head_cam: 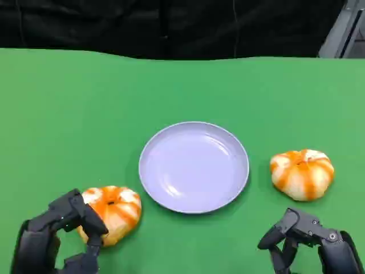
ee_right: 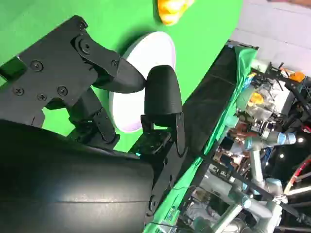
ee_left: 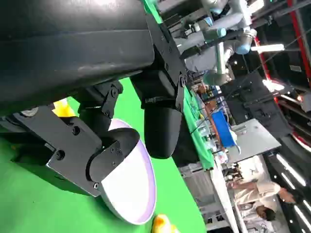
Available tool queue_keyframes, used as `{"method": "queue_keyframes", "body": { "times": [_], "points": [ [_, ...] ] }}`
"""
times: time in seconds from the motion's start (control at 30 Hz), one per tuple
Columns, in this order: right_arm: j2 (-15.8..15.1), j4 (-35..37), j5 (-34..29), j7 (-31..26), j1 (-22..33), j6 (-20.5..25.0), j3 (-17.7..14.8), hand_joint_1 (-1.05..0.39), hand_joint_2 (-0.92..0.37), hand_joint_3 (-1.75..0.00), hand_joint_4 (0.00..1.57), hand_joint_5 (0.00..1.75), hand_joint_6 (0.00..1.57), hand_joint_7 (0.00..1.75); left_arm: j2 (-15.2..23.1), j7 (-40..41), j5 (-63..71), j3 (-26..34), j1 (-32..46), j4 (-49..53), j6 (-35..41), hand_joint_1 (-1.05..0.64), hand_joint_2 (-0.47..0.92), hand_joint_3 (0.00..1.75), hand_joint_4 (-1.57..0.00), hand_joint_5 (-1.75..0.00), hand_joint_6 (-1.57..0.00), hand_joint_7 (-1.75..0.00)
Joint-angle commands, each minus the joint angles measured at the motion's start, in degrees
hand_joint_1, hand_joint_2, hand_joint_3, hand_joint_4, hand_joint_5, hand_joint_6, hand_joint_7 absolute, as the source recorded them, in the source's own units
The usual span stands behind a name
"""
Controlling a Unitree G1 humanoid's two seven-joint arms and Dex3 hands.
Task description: Grasp the bread from the table and place it into the plate.
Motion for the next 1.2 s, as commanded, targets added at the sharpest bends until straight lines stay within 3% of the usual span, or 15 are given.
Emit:
{"method": "queue_keyframes", "body": {
  "times": [0.03, 0.5, 0.57, 0.67, 0.77, 0.83, 0.97, 1.07, 1.2],
  "points": [
    [-0.33, -0.45, 0.43, 0.04, 0.06, 0.09, -0.01, -0.19, -0.41, -1.2, 0.86, 1.75, 0.78, 1.28, 0.57, 0.02, -0.14, 0.66, -0.38, 0.53, -0.57, -0.02, 0.49, 1.17, -0.79, -1.71, -0.76, -1.49],
    [-0.27, -0.48, 0.42, 0.04, 0.08, 0.08, 0.03, -0.18, -0.41, -1.19, 0.86, 1.75, 0.77, 1.28, 0.64, -0.64, -1.4, 0.49, -0.43, 0.69, -0.46, -0.02, 0.49, 1.18, -0.78, -1.66, -0.75, -1.44],
    [-0.26, -0.54, 0.43, 0.06, 0.12, 0.2, 0.03, -0.18, -0.41, -1.19, 0.86, 1.75, 0.77, 1.28, 0.49, -1.03, -2.44, 0.35, -0.27, 0.47, 0.19, -0.01, 0.52, 1.13, -0.76, -1.54, -0.77, -1.29],
    [-0.35, -0.39, 0.33, 0.0, 0.03, 0.07, -0.04, -0.18, -0.41, -1.19, 0.86, 1.75, 0.77, 1.28, 0.32, -0.63, -1.81, 0.69, -0.54, 1.11, -0.41, -0.03, 0.63, 0.86, -0.7, -1.21, -0.8, -0.8],
    [-0.34, -0.31, 0.44, 0.01, -0.04, -0.08, -0.02, -0.18, -0.42, -1.19, 0.86, 1.75, 0.77, 1.28, 0.47, -0.01, -0.14, 1.07, -0.92, 1.96, -1.39, -0.14, 0.86, 0.33, -0.72, -0.81, -0.85, -0.28],
    [-0.33, -0.43, 0.47, 0.09, 0.03, -0.02, 0.05, -0.17, -0.42, -1.19, 0.87, 1.75, 0.77, 1.28, 0.93, 0.08, 1.25, 1.12, -0.73, 1.76, -0.95, -0.17, 0.9, 0.19, -0.65, -0.63, -0.77, -0.13],
    [-0.32, -0.67, 0.02, -0.07, 0.26, -0.19, 0.22, -0.16, -0.42, -1.2, 0.86, 1.75, 0.77, 1.28, 1.86, 4.83, 11.79, 2.88, -0.46, 1.4, -0.65, -0.26, 0.9, 0.03, -0.47, -0.27, -0.48, -0.01],
    [-0.23, -0.71, -0.6, -0.44, 0.47, -0.37, 0.39, -0.17, -0.41, -1.2, 0.85, 1.75, 0.76, 1.29, 3.1, 9.37, 20.49, 3.47, -0.54, 1.17, -0.65, -0.35, 0.89, 0.01, -0.36, -0.18, -0.32, 0.0],
    [-0.14, -1.03, -1.21, -0.81, 0.83, -0.31, 0.66, -0.18, -0.42, -1.19, 0.86, 1.75, 0.76, 1.29, 5.28, 12.88, 29.1, 2.63, -0.37, -0.38, 3.27, -0.46, 0.85, 0.0, -0.27, -0.14, -0.22, 0.0]
  ]
}}
